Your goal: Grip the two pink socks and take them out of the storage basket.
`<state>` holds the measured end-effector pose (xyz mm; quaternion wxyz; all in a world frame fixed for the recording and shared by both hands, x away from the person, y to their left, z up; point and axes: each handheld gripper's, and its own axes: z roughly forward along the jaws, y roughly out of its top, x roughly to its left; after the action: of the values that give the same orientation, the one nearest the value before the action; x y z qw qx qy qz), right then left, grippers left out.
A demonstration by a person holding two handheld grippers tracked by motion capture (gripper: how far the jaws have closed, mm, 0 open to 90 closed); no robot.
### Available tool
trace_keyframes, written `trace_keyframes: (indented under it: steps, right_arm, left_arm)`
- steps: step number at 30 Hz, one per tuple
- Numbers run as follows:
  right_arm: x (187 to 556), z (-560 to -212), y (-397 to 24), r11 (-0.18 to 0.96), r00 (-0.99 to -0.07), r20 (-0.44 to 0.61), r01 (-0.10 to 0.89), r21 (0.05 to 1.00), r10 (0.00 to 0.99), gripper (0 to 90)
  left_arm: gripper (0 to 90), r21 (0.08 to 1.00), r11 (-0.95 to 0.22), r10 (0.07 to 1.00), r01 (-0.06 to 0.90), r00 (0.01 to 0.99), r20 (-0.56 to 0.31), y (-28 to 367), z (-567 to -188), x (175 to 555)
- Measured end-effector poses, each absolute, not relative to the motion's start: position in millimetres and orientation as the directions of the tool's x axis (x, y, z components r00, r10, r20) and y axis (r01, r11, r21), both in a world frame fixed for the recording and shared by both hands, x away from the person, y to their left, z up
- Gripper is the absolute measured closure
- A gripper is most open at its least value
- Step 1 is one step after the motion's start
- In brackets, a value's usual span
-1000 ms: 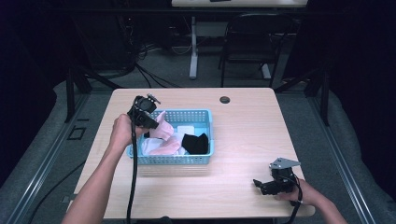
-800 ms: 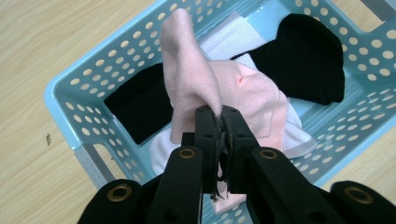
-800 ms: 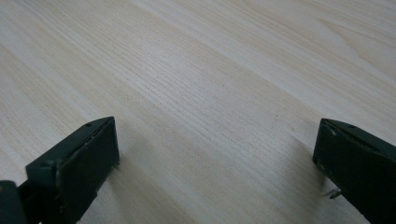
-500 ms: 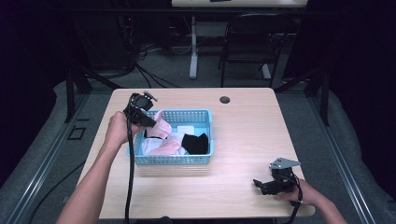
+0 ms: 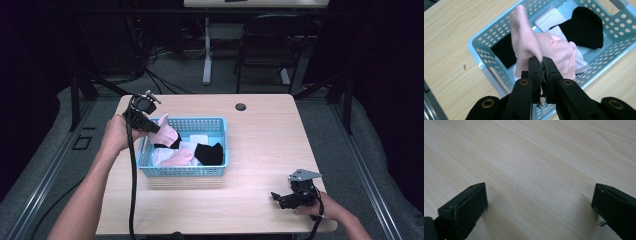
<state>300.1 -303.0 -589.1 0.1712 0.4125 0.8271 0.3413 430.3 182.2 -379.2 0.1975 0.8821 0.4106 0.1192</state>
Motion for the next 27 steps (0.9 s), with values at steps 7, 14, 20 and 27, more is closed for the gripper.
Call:
trace_keyframes:
  steps: [7, 14, 20, 27]
  right_arm:
    - [300, -589, -303, 0.427, -0.601, -0.002, 0.565, 0.706, 0.799, 0.0]
    - [300, -589, -303, 0.427, -0.601, -0.002, 0.565, 0.706, 0.799, 0.0]
    - [300, -589, -303, 0.427, -0.601, -0.001, 0.565, 0.706, 0.799, 0.0]
    - [300, -589, -303, 0.427, -0.601, -0.002, 0.565, 0.706, 0.799, 0.0]
  left_arm:
    - [85.9, 0.468, -0.563, 0.788, 0.681, 0.613, 0.056, 199, -363, 424]
    - [85.9, 0.474, -0.532, 0.816, 0.701, 0.575, 0.065, 226, -354, 420]
    - [85.9, 0.472, -0.484, 0.852, 0.737, 0.521, 0.059, 261, -353, 414]
    - [85.9, 0.460, -0.450, 0.876, 0.765, 0.479, 0.060, 292, -360, 404]
